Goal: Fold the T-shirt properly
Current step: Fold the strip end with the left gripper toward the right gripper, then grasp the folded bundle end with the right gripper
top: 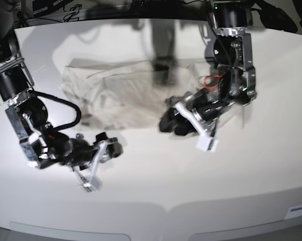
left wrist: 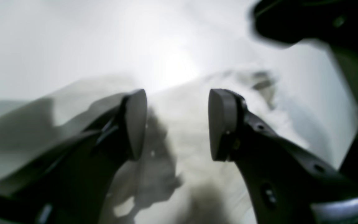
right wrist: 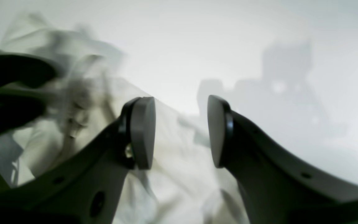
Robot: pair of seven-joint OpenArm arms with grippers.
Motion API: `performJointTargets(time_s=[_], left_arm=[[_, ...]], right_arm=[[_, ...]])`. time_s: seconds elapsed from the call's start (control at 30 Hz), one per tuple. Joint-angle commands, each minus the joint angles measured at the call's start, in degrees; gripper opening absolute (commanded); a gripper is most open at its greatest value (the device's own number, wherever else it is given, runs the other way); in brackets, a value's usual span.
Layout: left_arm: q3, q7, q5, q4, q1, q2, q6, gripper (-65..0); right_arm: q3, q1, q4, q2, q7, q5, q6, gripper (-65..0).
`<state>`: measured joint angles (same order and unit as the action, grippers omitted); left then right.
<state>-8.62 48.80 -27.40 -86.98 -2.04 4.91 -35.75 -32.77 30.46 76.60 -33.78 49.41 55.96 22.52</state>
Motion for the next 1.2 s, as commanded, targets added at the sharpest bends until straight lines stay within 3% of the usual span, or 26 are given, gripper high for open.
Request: performJointTargets(time_s=[0.0, 0.17, 0.33, 0.43, 0.6, 0.93, 1.0, 1.17], left_arm=[[0.04, -0.68, -1.20, -0.96, -0.90, -0.42, -0.24, -34.0], [0.04, -0.74, -1.16, -2.62, -0.76, -3.63, -0.24, -35.9], [0.02, -0.83, -0.33, -4.94, 0.33, -9.35, -0.22, -35.9], [-1.09, -2.29, 0.33, -5.29, 2.40, -13.57, 1.92, -35.9], [-6.97, -5.11, -2.82, -5.33, 8.48, -18.71, 1.92, -35.9], [-14.60, -9.64, -7.15, -5.38, 20.41, -20.20, -2.47, -35.9], [-14.60, -11.04, -7.17, -5.38, 22.32, -20.20, -2.58, -35.9], [-14.60, -13.20, -7.17, -5.38, 26.05, -20.20, -2.67, -35.9]], right_arm=[[0.63, 1.95, 0.85, -2.19, -0.11, 1.81, 0.09, -37.4], [0.63, 1.88, 0.85, -9.40, 2.60, 3.39, 0.11, -37.4], [0.63, 1.09, 0.85, -15.02, 3.67, 8.28, 0.17, -37.4], [0.63, 0.09, 0.87, -17.79, 4.00, 9.35, 0.74, -37.4], [0.63, -3.15, 0.85, -20.76, 5.16, 13.14, 2.56, -37.4], [0.63, -10.64, -5.09, -19.45, 2.82, 12.85, 4.31, -37.4], [0.63, -10.64, -7.61, -18.29, 2.34, 12.98, 4.57, -37.3], [0.63, -10.64, -15.61, -13.20, 3.04, 18.97, 4.61, -29.8]])
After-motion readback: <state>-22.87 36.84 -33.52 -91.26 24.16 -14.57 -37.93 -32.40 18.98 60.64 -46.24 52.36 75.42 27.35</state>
